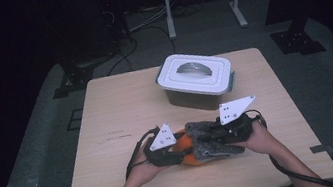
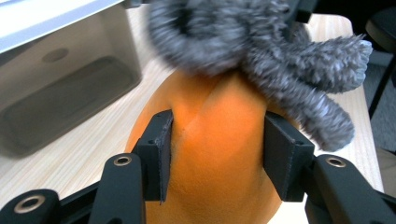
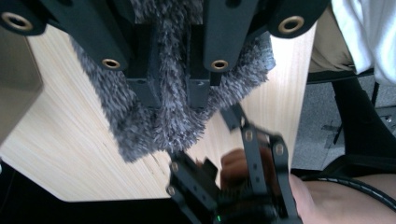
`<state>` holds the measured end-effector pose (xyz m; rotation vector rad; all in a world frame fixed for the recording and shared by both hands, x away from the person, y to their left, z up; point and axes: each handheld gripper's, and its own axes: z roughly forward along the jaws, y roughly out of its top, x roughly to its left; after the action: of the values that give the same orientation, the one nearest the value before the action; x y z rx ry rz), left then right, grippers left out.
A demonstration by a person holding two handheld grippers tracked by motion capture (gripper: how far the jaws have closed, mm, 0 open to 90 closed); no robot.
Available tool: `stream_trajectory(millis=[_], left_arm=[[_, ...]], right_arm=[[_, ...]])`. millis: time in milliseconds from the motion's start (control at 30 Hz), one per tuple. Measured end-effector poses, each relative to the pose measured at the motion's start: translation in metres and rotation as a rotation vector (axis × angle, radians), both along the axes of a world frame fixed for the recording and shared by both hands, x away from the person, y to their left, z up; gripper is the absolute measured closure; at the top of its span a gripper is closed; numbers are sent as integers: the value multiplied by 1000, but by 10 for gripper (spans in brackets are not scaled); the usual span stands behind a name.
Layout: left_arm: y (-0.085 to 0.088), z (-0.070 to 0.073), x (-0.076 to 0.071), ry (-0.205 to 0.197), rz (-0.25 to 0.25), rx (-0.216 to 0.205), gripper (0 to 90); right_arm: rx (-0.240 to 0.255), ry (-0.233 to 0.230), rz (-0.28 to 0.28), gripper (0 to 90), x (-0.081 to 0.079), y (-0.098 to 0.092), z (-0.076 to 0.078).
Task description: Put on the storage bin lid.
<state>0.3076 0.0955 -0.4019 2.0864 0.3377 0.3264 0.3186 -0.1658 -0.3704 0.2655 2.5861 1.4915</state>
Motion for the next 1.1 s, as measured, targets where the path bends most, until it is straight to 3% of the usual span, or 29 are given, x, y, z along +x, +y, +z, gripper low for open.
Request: stream_trajectory(millis=[133, 200, 433, 667, 933, 1100], left_arm=[[16, -5, 12, 68, 63, -76, 475], [20, -6, 14, 89, 73, -93, 475], [19, -8, 12, 80, 24, -74, 476], [18, -9, 9, 78, 11, -62, 466], [4, -7, -1, 25, -66, 11, 454], [-1, -7, -2, 11, -22, 11, 457]], right_arm=[[1, 35, -47, 773, 4, -12, -12], [1, 54, -60, 773, 6, -17, -19], [48, 107, -98, 774, 21, -28, -29], [54, 155, -139, 774, 28, -36, -41], [32, 128, -95, 775, 31, -21, -19], [35, 89, -38, 775, 23, -3, -4]])
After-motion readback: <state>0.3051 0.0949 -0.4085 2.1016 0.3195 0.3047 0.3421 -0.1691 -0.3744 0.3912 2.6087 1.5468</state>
